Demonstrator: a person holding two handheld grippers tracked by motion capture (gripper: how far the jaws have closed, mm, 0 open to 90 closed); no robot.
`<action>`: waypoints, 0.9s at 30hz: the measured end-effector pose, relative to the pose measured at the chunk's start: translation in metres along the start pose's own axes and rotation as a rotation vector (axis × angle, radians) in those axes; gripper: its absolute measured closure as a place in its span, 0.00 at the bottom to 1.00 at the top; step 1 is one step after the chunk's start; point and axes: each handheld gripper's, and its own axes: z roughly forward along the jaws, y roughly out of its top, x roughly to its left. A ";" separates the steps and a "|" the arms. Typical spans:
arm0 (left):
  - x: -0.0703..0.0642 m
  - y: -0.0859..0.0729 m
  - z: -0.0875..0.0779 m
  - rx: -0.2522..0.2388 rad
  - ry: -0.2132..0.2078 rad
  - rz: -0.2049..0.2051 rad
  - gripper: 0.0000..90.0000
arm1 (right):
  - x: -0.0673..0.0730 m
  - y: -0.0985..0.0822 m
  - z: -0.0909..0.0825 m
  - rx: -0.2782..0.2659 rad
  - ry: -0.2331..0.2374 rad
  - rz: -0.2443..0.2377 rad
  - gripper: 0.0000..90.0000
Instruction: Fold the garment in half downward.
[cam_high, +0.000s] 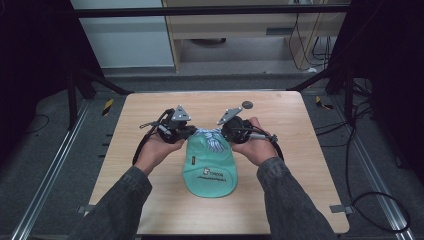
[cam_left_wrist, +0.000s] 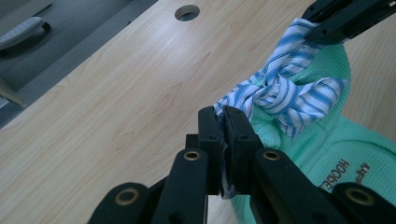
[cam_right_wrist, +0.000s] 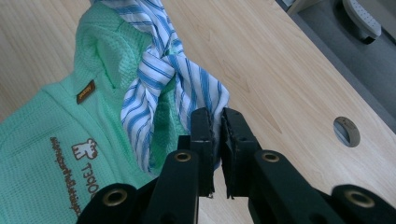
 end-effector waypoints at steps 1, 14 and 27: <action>0.000 0.001 0.001 0.001 0.001 0.001 0.96 | 0.000 0.000 0.000 -0.001 0.000 0.003 0.93; 0.002 0.008 0.004 -0.011 0.018 0.017 0.96 | -0.010 0.007 -0.001 0.009 -0.029 -0.004 0.93; 0.012 0.019 0.016 -0.008 0.031 0.012 0.96 | -0.022 0.007 0.008 0.005 -0.037 0.012 0.93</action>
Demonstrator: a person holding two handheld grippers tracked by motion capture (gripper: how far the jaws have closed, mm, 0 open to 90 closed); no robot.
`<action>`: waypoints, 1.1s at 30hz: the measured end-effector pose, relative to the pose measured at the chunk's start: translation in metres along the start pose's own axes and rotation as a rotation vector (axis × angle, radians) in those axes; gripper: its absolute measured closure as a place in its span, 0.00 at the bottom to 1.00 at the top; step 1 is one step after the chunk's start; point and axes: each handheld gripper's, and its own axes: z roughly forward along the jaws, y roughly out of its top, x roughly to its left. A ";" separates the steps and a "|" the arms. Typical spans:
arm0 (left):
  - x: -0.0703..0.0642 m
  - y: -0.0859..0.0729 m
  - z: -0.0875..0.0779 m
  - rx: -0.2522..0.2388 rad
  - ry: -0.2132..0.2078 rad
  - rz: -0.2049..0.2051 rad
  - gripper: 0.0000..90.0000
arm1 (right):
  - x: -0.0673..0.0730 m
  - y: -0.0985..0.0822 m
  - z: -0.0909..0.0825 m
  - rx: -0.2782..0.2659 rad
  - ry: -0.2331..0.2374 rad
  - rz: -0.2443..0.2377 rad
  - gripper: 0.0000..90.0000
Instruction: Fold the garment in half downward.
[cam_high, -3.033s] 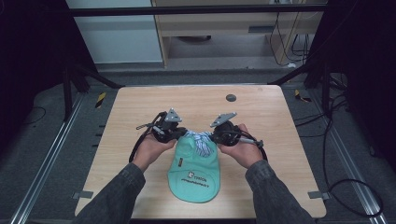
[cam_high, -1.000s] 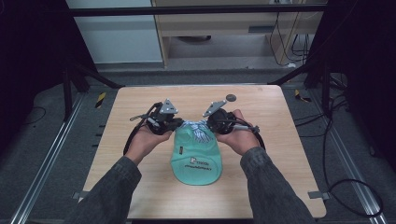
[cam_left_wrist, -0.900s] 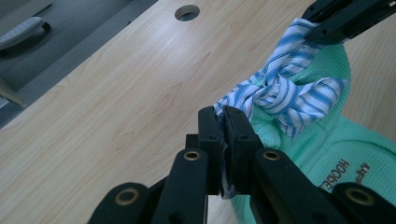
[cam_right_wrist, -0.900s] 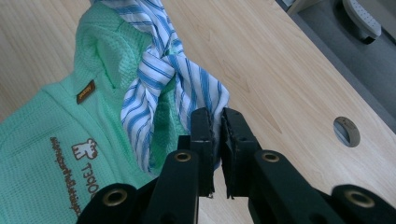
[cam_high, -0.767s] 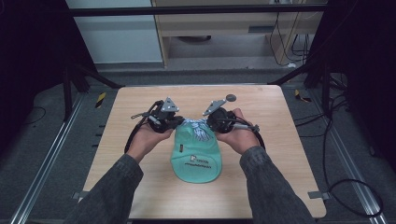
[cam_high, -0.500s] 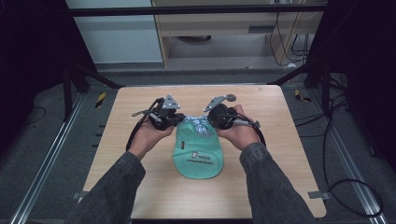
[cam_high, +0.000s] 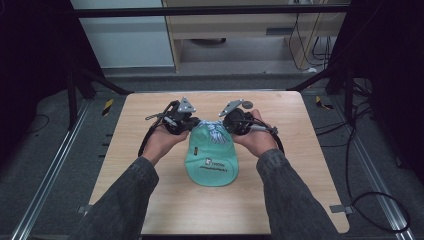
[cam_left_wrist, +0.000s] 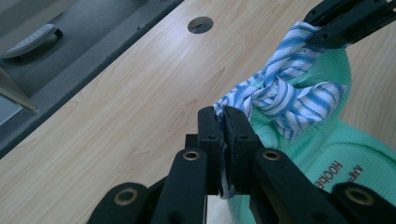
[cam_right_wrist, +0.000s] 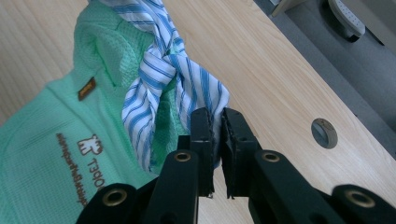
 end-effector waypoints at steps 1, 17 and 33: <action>0.000 0.000 0.001 0.003 -0.003 0.001 0.96 | -0.001 -0.001 0.001 0.000 -0.001 0.003 0.93; -0.037 -0.024 -0.005 -0.021 0.008 0.060 0.96 | 0.032 -0.034 -0.004 -0.025 -0.012 -0.015 0.93; -0.055 -0.055 -0.011 -0.027 -0.020 0.032 0.96 | 0.068 -0.054 -0.001 -0.033 -0.006 -0.047 0.93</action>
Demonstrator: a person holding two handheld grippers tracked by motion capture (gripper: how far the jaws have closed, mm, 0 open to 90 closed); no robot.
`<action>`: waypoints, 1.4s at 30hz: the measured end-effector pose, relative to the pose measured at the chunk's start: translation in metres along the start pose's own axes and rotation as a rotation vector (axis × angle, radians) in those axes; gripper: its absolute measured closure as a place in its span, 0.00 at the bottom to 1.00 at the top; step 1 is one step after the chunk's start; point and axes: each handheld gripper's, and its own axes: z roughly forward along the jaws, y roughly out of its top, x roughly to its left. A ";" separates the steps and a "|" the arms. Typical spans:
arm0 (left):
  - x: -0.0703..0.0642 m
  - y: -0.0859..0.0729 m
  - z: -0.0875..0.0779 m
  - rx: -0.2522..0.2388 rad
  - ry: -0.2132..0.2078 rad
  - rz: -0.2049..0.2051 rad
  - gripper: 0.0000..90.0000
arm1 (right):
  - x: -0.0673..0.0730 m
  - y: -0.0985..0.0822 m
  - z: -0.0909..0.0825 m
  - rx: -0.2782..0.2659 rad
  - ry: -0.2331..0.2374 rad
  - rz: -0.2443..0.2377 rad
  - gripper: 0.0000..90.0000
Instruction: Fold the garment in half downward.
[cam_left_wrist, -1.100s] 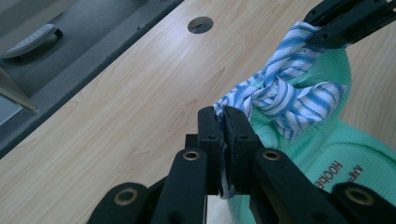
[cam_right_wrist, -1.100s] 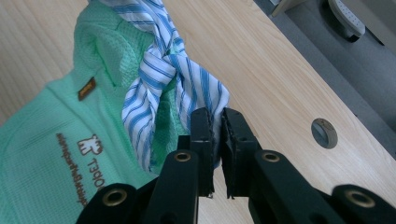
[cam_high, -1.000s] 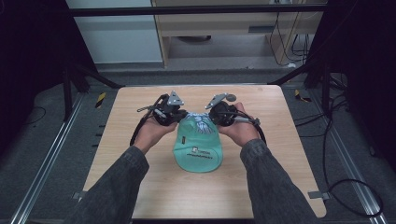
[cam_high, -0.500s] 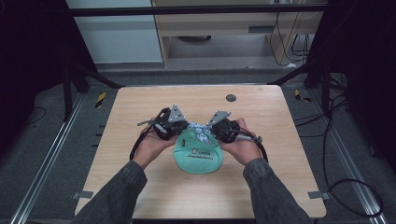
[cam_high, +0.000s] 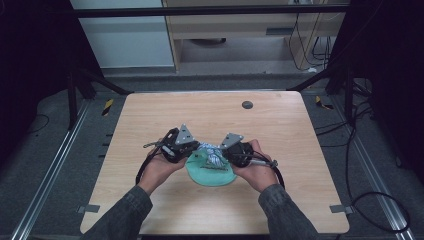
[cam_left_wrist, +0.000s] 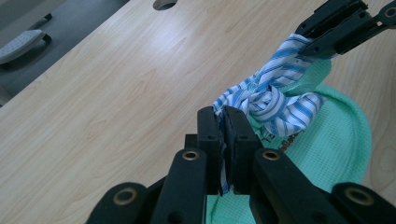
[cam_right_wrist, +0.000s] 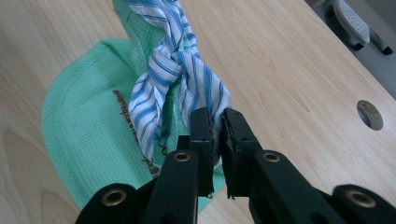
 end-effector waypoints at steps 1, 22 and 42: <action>0.000 -0.001 0.000 0.001 -0.002 -0.002 0.96 | 0.001 0.000 0.000 0.000 0.002 -0.003 0.93; -0.016 -0.021 -0.008 -0.011 -0.032 -0.032 0.95 | 0.015 -0.007 -0.006 -0.006 0.033 -0.022 0.92; -0.029 -0.039 -0.006 -0.008 -0.065 -0.046 0.95 | 0.032 -0.025 -0.003 0.005 0.063 -0.024 0.91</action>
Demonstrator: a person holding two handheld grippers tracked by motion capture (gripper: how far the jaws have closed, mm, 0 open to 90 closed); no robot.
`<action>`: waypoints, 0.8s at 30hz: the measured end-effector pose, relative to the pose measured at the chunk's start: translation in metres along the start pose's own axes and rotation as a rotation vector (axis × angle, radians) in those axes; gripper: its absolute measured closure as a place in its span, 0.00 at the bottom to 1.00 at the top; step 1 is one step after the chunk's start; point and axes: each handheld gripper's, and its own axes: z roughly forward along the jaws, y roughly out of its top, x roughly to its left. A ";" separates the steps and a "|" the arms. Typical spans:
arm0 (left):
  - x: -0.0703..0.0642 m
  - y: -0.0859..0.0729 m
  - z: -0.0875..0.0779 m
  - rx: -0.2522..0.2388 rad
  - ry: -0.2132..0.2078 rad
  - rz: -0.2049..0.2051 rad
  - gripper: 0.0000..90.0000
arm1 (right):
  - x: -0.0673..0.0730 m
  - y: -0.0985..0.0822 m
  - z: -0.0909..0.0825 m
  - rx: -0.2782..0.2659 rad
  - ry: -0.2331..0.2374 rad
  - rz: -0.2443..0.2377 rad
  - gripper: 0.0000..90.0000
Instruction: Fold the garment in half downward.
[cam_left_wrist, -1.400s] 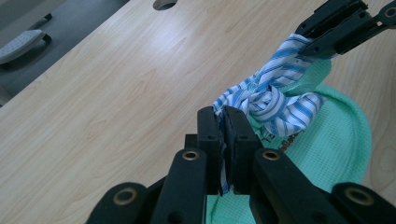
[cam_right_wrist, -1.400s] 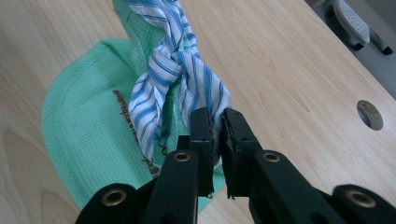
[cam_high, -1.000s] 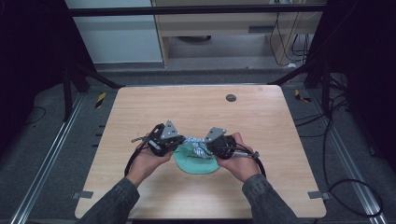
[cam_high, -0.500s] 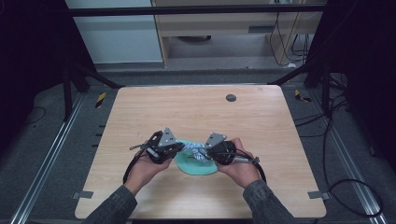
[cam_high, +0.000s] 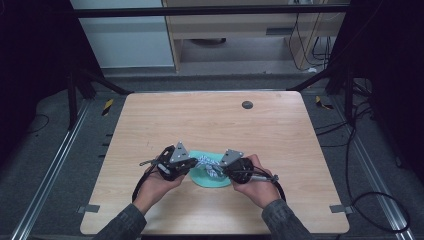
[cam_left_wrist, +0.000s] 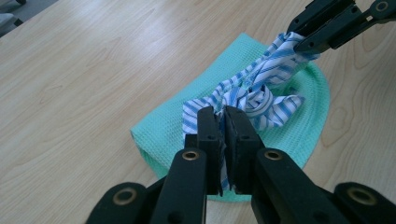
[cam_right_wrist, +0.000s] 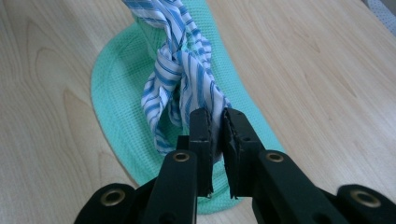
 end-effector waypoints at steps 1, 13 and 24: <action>-0.001 -0.001 0.000 0.000 -0.004 -0.003 0.95 | 0.001 -0.001 0.000 0.002 0.000 -0.001 0.91; -0.005 -0.015 0.000 0.001 -0.025 -0.015 0.95 | 0.009 -0.007 0.000 0.015 0.018 -0.012 0.91; -0.007 -0.021 0.000 0.001 -0.038 -0.022 0.96 | 0.015 -0.008 0.001 0.019 0.039 -0.015 0.89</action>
